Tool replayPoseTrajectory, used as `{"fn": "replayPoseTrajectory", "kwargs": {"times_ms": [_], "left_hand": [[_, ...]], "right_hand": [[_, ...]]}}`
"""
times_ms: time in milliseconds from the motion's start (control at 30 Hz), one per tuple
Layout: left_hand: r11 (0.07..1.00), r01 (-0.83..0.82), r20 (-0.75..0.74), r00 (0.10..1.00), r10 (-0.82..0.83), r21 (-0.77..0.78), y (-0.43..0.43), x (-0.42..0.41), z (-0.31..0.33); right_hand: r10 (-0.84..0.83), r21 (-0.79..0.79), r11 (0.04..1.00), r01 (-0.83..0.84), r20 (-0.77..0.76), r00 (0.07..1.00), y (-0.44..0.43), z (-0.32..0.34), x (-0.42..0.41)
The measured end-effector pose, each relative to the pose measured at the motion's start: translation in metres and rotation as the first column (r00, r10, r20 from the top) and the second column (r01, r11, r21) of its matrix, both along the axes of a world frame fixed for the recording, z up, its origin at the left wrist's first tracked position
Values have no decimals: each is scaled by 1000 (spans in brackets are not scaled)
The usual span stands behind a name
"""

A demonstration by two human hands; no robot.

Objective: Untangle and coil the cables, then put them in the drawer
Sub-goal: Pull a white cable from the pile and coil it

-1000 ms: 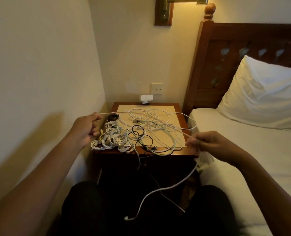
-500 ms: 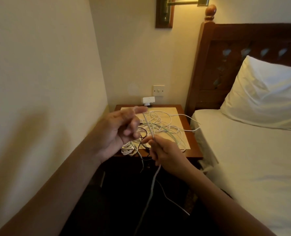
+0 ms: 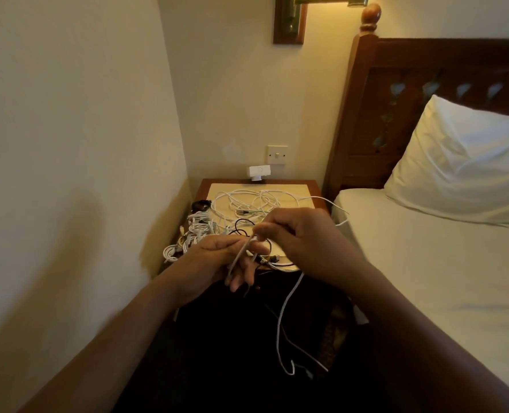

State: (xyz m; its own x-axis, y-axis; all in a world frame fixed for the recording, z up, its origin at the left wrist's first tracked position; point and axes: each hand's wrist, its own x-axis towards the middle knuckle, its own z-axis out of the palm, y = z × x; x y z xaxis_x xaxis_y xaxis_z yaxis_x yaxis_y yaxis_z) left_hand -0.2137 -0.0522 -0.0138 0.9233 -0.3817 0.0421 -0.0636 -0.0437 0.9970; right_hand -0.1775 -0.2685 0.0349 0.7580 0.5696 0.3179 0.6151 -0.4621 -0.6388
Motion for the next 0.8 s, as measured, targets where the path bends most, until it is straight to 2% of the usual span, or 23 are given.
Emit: {"fn": "replayPoseTrajectory", "kwargs": {"times_ms": [67, 200, 267, 333, 433, 500, 600, 733, 800], "left_hand": [[988, 46, -41, 998, -52, -147, 1, -6, 3], [956, 90, -26, 994, -102, -279, 6, -6, 13], [915, 68, -1, 997, -75, -398, 4, -2, 22], [866, -18, -9, 1000, 16, -501, -2, 4, 31], [808, -161, -30, 984, 175, -567, -15, 17, 42], [838, -272, 2, 951, 310, -474, -21, 25, 40], [911, -393, 160, 898, 410, -127, -24, 30, 23], [877, -342, 284, 925, 252, 337, -18, 28, 3], [887, -209, 217, 968, 127, 412, -11, 19, 1]], "right_hand": [[-56, 58, 997, 57, -14, 998, -7, -3, 14], [-88, 115, 988, 100, -105, 991, -11, -35, 26], [-97, 139, 983, 122, -175, 980, -9, -52, 24], [-100, 66, 990, 121, -261, 960, -6, -66, 16], [-30, -101, 995, -2, -312, 950, 2, -80, -1], [42, -183, 978, -103, -312, 949, 7, -79, -15], [123, -208, 961, -181, -267, 956, 9, -58, -28], [106, -202, 972, -124, -98, 990, 1, -18, -27], [35, -113, 993, -45, -83, 996, -8, -6, -15]]}}
